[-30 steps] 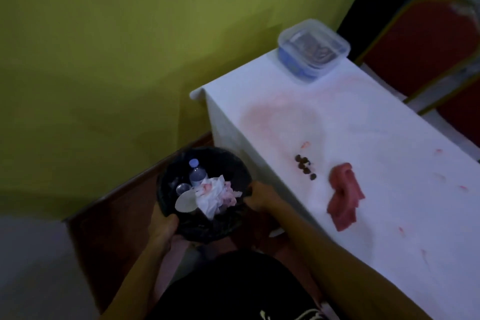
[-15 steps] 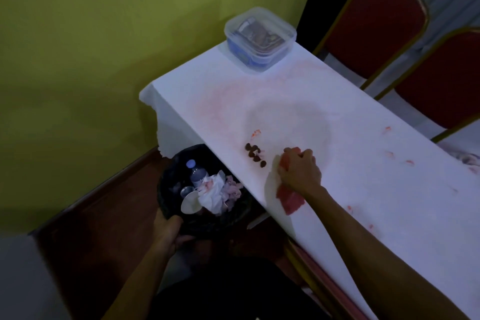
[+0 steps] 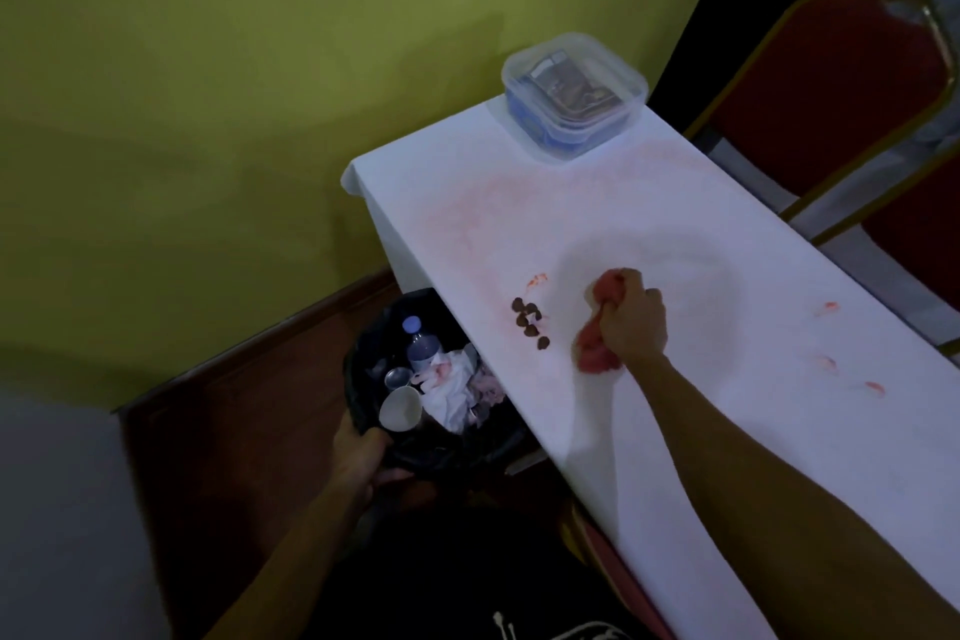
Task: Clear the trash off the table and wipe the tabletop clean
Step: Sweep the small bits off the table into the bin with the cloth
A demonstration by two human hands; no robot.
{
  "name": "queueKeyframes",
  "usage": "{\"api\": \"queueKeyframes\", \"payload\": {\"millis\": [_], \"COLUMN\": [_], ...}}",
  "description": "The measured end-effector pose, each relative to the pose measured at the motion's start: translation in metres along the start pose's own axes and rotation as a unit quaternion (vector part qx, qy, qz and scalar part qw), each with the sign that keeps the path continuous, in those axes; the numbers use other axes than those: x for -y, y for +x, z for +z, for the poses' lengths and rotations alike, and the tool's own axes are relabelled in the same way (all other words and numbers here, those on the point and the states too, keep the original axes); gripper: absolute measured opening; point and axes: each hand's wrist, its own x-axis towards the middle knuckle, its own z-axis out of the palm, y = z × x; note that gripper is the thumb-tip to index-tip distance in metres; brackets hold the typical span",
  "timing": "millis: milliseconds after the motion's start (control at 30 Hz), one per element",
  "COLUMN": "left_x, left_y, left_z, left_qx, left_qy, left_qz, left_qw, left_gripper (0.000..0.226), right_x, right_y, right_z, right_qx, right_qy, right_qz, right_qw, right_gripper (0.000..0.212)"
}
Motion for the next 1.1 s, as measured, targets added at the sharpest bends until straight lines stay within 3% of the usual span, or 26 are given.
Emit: {"api": "queueKeyframes", "payload": {"millis": [167, 333, 433, 533, 633, 700, 767, 867, 1000, 1100], "left_x": [-0.006, -0.017, -0.021, -0.017, -0.012, -0.011, -0.010, -0.008, -0.006, 0.003], "left_y": [-0.007, -0.008, -0.008, -0.003, 0.001, 0.002, 0.004, 0.009, 0.011, 0.019], "left_z": [0.004, 0.003, 0.001, -0.002, -0.005, -0.005, -0.006, -0.015, -0.034, -0.054], "left_qx": [-0.014, 0.003, 0.010, 0.011, 0.006, 0.008, 0.008, 0.007, -0.031, -0.047], "left_qy": [-0.009, 0.009, 0.015, 0.004, 0.000, -0.004, -0.010, -0.022, -0.012, -0.036], "left_qz": [0.010, 0.022, 0.019, 0.005, -0.005, -0.007, -0.014, -0.027, -0.014, -0.012], "left_qw": [1.000, 1.000, 1.000, 1.000, 1.000, 1.000, 1.000, 0.999, 0.999, 0.998], "left_gripper": [0.058, 0.058, 0.059, 0.058, 0.057, 0.058, 0.060, 0.063, 0.059, 0.057], "right_x": [0.035, 0.073, 0.074, 0.063, 0.058, 0.057, 0.057, 0.058, 0.035, 0.015], "right_y": [-0.032, -0.080, -0.080, -0.064, -0.064, -0.075, -0.087, -0.086, -0.065, -0.055], "right_z": [0.046, 0.073, 0.062, 0.046, 0.045, 0.057, 0.068, 0.064, 0.038, 0.025], "right_qx": [0.058, 0.152, 0.101, 0.037, 0.022, 0.063, 0.124, 0.195, 0.095, 0.087], "right_qy": [-0.044, -0.021, 0.001, 0.010, -0.008, -0.045, -0.060, 0.017, 0.048, -0.055], "right_qz": [-0.023, -0.183, -0.183, -0.129, -0.084, -0.088, -0.163, -0.267, -0.211, -0.139], "right_qw": [0.997, 0.971, 0.978, 0.991, 0.996, 0.993, 0.977, 0.944, 0.972, 0.985], "right_gripper": [0.064, 0.056, 0.060, 0.057, 0.060, 0.062, 0.063, 0.059, 0.061, 0.053]}}
